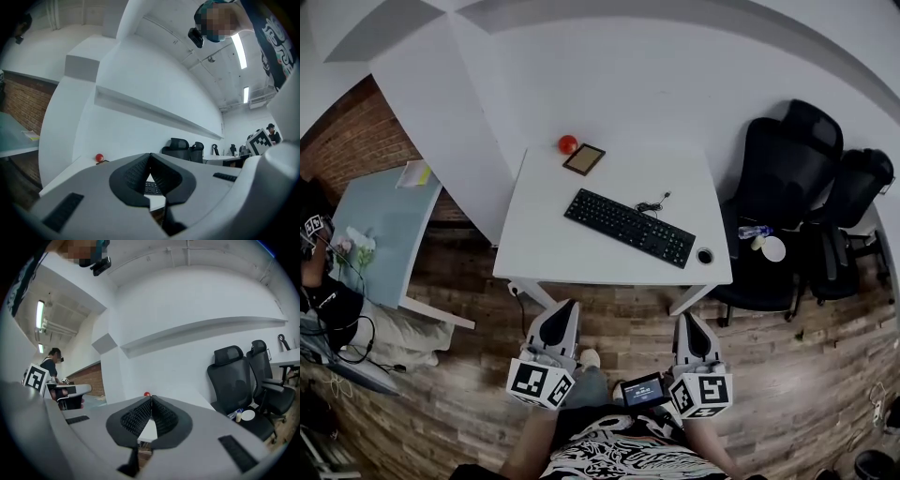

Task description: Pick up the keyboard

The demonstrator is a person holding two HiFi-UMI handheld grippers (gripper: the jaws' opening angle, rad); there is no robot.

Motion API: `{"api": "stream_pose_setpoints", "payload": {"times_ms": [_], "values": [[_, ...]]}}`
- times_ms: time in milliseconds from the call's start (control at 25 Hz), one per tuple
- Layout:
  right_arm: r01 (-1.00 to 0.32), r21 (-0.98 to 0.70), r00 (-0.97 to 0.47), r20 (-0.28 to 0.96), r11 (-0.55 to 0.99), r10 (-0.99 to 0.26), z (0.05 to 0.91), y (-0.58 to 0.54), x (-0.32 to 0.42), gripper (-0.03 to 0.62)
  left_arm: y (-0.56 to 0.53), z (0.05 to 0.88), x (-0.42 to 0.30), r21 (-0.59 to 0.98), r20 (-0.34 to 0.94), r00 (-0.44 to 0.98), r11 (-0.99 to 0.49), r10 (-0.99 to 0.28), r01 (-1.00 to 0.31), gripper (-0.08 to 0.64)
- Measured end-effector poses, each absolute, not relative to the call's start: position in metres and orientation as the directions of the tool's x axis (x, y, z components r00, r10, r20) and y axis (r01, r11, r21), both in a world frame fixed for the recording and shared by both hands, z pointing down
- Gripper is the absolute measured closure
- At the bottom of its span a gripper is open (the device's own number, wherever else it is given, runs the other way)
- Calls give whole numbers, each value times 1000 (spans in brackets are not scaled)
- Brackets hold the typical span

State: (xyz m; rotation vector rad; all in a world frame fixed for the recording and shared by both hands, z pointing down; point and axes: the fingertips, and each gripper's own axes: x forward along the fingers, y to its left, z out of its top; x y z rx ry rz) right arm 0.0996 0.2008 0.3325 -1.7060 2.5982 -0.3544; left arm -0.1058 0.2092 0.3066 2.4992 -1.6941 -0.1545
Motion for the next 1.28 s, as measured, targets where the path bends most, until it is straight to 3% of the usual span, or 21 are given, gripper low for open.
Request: {"api": "stream_pose_setpoints", "payload": {"times_ms": [1280], "values": [[-947,-207,-295,264,245,-918,394,-73,4,563,-113,352,-179,176,32,498,-486,-866,-856,545]]}}
